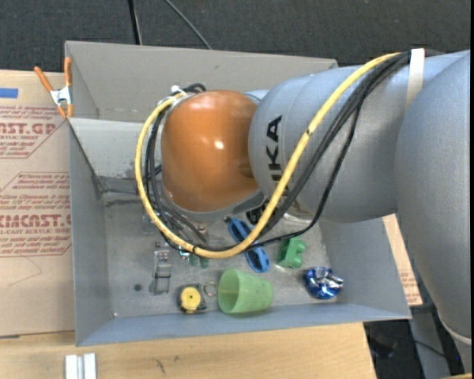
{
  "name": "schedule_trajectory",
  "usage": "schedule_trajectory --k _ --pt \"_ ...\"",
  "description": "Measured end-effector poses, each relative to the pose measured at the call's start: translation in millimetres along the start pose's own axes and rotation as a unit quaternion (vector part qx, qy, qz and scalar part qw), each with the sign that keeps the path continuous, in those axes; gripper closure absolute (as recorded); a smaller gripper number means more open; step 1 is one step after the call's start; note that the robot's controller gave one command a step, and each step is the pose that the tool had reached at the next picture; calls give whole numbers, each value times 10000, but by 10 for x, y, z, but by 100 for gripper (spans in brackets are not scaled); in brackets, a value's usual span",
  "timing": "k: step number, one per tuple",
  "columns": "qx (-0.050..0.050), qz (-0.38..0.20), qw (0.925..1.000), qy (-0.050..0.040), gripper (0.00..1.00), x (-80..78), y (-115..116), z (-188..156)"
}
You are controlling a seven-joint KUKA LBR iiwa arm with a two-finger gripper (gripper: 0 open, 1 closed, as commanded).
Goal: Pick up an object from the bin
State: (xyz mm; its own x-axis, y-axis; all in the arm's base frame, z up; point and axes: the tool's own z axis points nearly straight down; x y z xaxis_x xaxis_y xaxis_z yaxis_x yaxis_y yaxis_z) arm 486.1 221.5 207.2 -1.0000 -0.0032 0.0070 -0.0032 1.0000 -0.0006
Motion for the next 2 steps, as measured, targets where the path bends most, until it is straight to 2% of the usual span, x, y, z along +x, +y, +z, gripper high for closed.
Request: schedule_trajectory --k 1,2 --pt "19 -426 9991 4 0 -57 -641 1051" --pt "0 -1357 9907 -80 0 37 -1135 1320"
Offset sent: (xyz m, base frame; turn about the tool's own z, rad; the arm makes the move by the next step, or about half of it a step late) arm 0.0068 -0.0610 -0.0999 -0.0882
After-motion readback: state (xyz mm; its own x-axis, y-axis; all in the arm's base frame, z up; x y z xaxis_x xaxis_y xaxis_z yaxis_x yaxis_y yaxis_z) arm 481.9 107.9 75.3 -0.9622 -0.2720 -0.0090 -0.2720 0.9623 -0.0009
